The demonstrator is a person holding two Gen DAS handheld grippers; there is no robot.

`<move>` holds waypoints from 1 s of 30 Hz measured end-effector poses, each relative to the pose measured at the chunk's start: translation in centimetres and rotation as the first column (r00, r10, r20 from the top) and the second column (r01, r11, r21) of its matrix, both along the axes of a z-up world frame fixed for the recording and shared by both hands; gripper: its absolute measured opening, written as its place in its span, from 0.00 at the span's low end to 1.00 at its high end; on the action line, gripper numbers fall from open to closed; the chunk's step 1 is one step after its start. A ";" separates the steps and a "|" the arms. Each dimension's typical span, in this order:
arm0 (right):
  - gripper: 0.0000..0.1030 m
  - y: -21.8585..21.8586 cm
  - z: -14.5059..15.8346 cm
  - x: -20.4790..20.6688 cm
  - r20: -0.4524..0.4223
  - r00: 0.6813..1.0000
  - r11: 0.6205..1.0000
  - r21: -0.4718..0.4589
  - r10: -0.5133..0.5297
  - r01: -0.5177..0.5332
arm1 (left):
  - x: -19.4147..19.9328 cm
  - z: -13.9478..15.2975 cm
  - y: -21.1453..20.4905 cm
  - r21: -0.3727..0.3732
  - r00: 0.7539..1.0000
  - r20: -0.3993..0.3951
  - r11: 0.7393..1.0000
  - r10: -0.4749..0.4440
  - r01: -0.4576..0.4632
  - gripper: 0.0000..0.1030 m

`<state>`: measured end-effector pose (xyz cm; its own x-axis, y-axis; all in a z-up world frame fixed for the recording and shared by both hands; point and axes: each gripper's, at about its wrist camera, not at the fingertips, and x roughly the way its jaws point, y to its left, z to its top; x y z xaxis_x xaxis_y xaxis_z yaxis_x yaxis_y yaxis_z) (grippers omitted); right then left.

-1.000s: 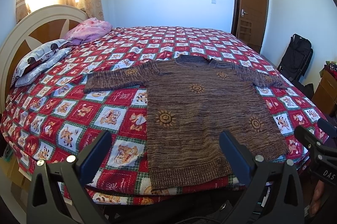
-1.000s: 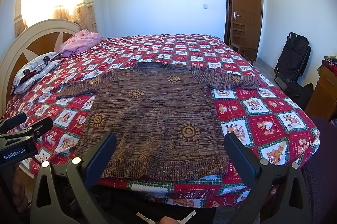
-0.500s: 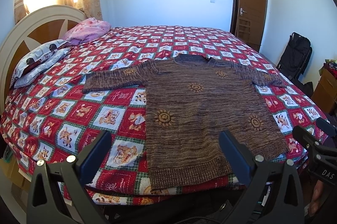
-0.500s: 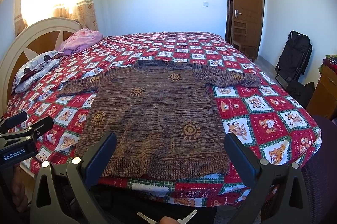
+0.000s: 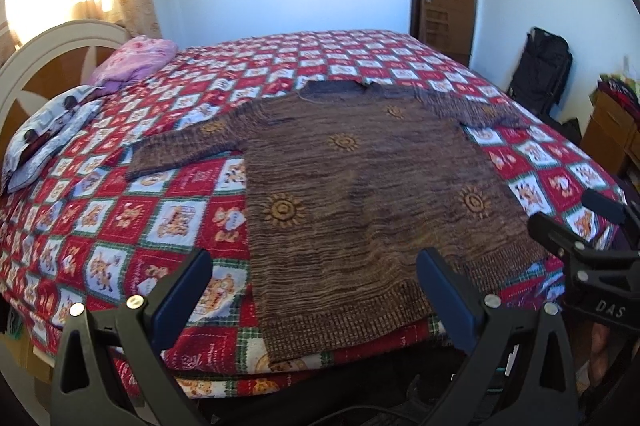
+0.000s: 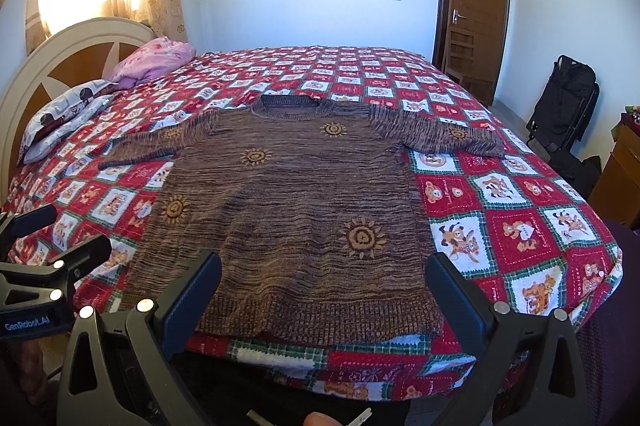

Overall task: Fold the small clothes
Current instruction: 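Move the right tool down to the sweater sleeve cuff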

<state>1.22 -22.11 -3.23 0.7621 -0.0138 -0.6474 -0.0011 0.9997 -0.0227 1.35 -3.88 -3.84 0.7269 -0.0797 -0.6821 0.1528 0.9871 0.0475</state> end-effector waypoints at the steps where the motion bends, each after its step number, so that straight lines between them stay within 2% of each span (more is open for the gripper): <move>1: 0.99 -0.2 -0.2 0.4 0.003 1.000 1.000 -0.007 -0.003 0.003 | 0.2 -0.1 0.0 0.000 1.000 -0.007 1.000 -0.009 0.009 1.00; 7: 0.99 -1.5 -1.5 3.4 0.001 1.000 0.999 -0.035 -0.015 0.015 | 3.3 -0.6 0.1 0.060 0.998 -0.046 0.997 -0.051 0.054 1.00; 15: 0.99 -3.8 -3.1 8.6 -0.026 1.000 0.998 -0.063 -0.009 0.007 | 9.2 -2.1 0.6 0.171 0.999 -0.043 0.985 -0.018 0.026 1.00; 23: 0.99 -8.5 -4.6 14.4 -0.063 0.995 0.992 -0.102 -0.081 0.074 | 15.0 -3.5 0.7 0.198 0.999 -0.053 0.980 0.011 0.000 1.00; 30: 0.99 -13.8 -5.7 18.2 -0.092 0.982 0.985 -0.066 -0.163 0.157 | 19.5 -4.9 0.3 0.222 0.997 -0.076 0.975 0.028 -0.011 1.00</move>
